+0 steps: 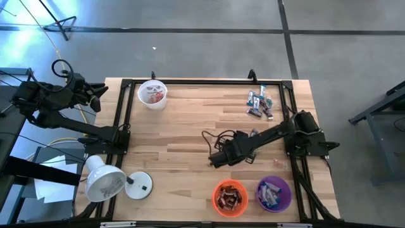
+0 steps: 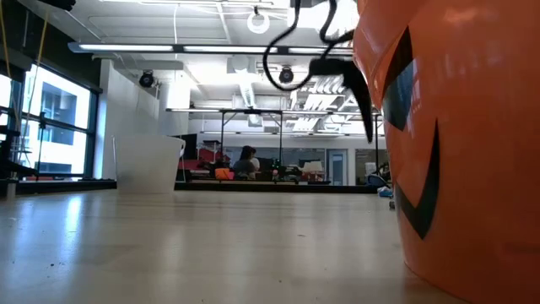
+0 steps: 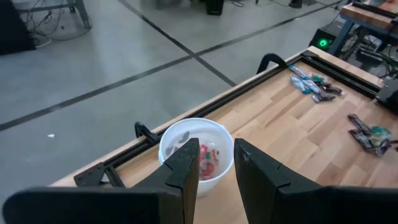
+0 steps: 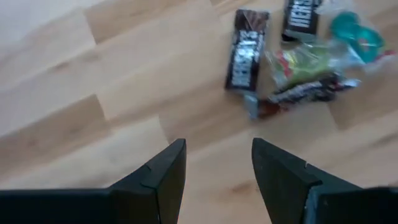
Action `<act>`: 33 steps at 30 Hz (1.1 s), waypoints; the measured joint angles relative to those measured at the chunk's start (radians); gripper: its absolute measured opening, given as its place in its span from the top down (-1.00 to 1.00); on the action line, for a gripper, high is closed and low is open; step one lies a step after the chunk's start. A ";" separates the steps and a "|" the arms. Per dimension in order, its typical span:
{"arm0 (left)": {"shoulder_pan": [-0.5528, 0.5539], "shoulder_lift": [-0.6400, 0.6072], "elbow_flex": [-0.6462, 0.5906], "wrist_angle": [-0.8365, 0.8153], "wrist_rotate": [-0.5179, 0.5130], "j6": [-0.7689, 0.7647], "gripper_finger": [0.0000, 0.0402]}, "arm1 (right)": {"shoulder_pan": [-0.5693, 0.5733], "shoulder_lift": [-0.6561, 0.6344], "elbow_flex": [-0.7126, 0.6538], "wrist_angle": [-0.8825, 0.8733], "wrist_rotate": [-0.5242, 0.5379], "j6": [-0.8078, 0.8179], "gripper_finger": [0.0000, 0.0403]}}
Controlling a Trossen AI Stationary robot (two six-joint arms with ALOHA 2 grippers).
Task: Organize candy in baskets
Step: Put the brown chocolate into the orange bucket
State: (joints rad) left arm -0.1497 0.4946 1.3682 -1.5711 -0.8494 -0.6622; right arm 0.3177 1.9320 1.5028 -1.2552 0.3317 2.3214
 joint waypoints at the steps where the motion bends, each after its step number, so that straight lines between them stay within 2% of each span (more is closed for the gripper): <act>1: 0.000 0.000 0.000 0.000 0.000 0.002 0.56 | -0.012 0.000 -0.016 0.018 0.000 -0.001 0.12; 7: 0.000 0.000 0.000 0.000 0.000 0.004 0.56 | -0.068 -0.004 -0.106 0.025 -0.018 -0.017 0.12; 11: 0.000 0.000 0.000 0.000 0.001 -0.012 0.56 | -0.086 -0.023 -0.169 0.051 -0.068 -0.027 0.12; 14: 0.000 0.000 0.000 0.000 0.000 -0.014 0.56 | -0.101 -0.053 -0.218 0.110 -0.102 -0.075 0.12; 25: 0.000 0.000 0.000 0.006 -0.022 -0.065 0.56 | -0.182 -0.176 -0.417 0.293 -0.109 -0.181 0.12; 33: 0.000 0.000 0.000 0.006 -0.026 -0.095 0.56 | -0.246 -0.189 -0.541 0.533 -0.152 -0.270 0.12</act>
State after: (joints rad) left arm -0.1498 0.4945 1.3682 -1.5646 -0.8755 -0.7572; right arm 0.0714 1.7428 0.9613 -0.7221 0.1793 2.0514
